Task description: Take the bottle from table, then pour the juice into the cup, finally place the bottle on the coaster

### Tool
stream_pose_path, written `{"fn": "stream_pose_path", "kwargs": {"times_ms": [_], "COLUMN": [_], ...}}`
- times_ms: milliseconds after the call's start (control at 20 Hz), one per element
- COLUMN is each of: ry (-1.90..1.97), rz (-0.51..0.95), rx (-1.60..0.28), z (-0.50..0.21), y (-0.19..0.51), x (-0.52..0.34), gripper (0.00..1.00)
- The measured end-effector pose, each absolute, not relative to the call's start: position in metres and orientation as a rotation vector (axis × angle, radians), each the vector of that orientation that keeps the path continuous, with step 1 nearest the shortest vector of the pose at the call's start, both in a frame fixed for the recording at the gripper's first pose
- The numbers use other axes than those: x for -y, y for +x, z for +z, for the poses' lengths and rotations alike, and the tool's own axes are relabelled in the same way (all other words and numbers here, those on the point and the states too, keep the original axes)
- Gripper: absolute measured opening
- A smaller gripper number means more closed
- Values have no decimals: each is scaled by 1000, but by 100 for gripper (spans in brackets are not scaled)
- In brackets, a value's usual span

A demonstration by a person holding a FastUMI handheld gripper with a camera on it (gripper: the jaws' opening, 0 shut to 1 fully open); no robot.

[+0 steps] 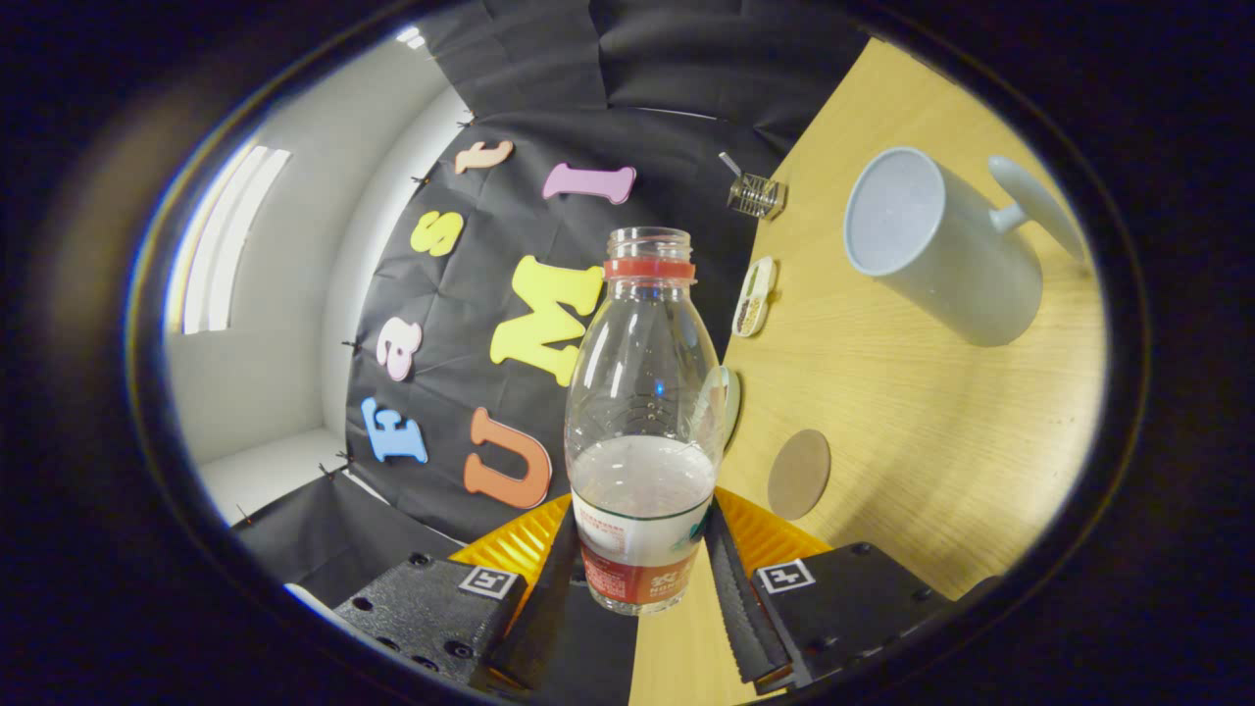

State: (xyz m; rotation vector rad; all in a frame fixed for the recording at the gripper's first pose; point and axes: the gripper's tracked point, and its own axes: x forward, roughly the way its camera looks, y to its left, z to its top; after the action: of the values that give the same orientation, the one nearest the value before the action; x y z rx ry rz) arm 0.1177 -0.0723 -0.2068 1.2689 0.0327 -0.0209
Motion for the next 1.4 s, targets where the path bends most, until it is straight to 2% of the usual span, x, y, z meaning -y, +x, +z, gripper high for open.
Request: {"fn": "stream_pose_path", "kwargs": {"times_ms": [750,1400], "ry": [1527,1657], "rz": [-37,-19], "rx": [106,133], "z": [-182,-175], "y": [123,129], "x": [90,98], "gripper": [74,74]}}
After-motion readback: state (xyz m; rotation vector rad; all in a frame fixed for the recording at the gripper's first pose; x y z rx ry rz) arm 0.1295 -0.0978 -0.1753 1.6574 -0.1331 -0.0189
